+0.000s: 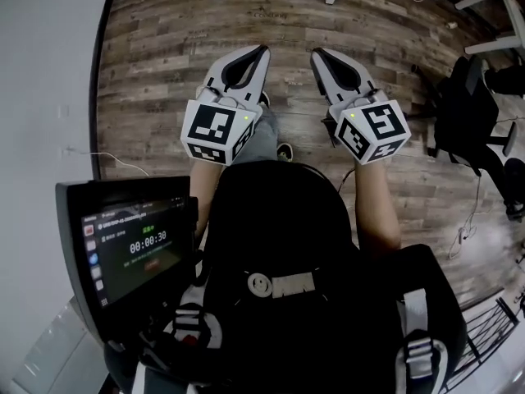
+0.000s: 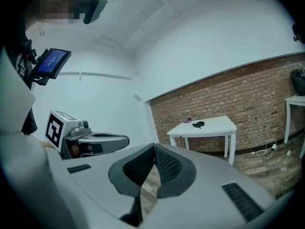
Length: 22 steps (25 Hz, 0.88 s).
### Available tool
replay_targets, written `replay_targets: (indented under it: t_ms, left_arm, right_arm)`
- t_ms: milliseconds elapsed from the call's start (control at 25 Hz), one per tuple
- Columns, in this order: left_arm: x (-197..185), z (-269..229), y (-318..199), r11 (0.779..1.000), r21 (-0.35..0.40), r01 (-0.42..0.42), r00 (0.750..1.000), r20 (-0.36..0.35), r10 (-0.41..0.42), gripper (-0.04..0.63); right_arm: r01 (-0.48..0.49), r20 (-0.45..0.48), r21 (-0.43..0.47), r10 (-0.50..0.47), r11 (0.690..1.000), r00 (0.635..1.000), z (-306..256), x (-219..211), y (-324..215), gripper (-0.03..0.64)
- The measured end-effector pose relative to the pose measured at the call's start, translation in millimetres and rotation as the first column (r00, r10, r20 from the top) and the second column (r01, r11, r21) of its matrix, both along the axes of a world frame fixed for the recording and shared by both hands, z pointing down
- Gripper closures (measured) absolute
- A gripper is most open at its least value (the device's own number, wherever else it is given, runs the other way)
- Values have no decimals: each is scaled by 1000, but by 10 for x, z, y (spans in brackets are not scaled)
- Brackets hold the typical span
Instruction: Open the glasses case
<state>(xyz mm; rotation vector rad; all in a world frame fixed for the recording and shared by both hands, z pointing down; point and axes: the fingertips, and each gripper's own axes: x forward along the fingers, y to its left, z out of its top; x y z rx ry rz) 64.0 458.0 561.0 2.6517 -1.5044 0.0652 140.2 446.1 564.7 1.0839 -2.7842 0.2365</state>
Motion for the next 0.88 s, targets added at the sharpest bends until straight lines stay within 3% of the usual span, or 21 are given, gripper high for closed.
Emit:
replay_targets:
  t_ms: [200,440,880]
  left_arm:
    - [5,75,100,1000,-26,-2,1000,27,3,591]
    - [-99,116,107,999,-45,23,999,28,-21,591]
    - [-8,102,428,999,-44,-13,999,30,14,591]
  right_arm:
    - [-10,40,-52,12,999,999,87,35,58,611]
    - [12,45,-64,-9,998,999,120,-78,117,611]
    - [-1,48,-62,4,998,999,97,-85,523,611]
